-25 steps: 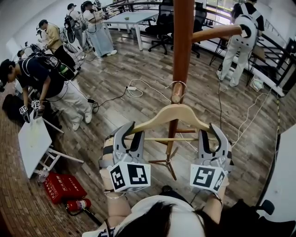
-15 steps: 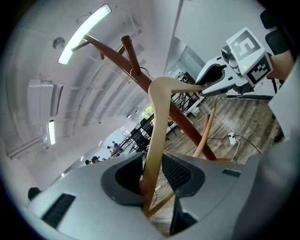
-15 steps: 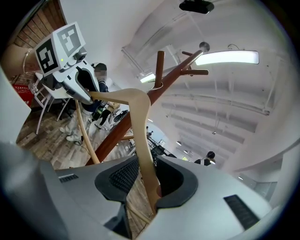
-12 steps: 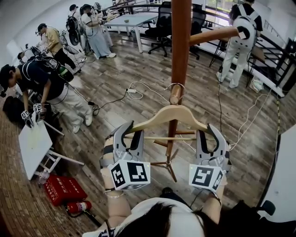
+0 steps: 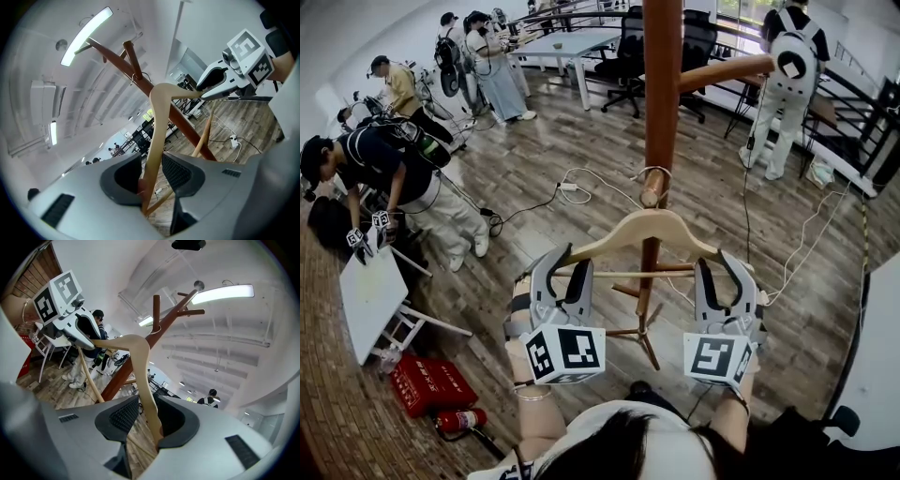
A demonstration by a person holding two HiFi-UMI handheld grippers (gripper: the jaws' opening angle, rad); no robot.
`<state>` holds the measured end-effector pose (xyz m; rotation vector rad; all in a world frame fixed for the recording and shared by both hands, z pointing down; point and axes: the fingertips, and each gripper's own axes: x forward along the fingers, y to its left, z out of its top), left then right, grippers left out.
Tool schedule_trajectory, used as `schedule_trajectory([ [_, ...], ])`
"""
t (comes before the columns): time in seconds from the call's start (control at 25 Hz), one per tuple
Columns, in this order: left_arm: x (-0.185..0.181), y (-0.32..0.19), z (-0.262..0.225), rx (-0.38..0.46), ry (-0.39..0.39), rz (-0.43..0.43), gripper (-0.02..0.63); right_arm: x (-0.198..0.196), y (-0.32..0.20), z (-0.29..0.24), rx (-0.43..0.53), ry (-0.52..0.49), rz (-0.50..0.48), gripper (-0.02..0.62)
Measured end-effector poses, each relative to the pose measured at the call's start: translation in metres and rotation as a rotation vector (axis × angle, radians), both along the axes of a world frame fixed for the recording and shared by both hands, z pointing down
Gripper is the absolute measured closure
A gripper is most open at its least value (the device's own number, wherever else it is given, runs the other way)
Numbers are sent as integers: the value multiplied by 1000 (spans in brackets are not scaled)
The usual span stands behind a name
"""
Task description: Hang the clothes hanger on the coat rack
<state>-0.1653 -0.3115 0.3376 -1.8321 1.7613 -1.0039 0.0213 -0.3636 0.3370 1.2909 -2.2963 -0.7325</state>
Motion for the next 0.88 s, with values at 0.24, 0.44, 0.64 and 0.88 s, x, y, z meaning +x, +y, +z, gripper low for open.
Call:
schedule_trajectory([
  [0.24, 5, 10, -1, 21, -2, 13, 476, 6, 8, -3, 15, -23, 7, 468],
  [0.44, 12, 19, -3, 29, 5, 17, 476, 13, 17, -1, -6, -34, 9, 468],
  [0.64, 17, 32, -3, 25, 41, 32, 476, 15, 32, -1, -5, -48, 2, 469],
  [0.88, 19, 50, -3, 25, 108, 60, 477, 14, 52, 0, -38, -77, 4, 469],
])
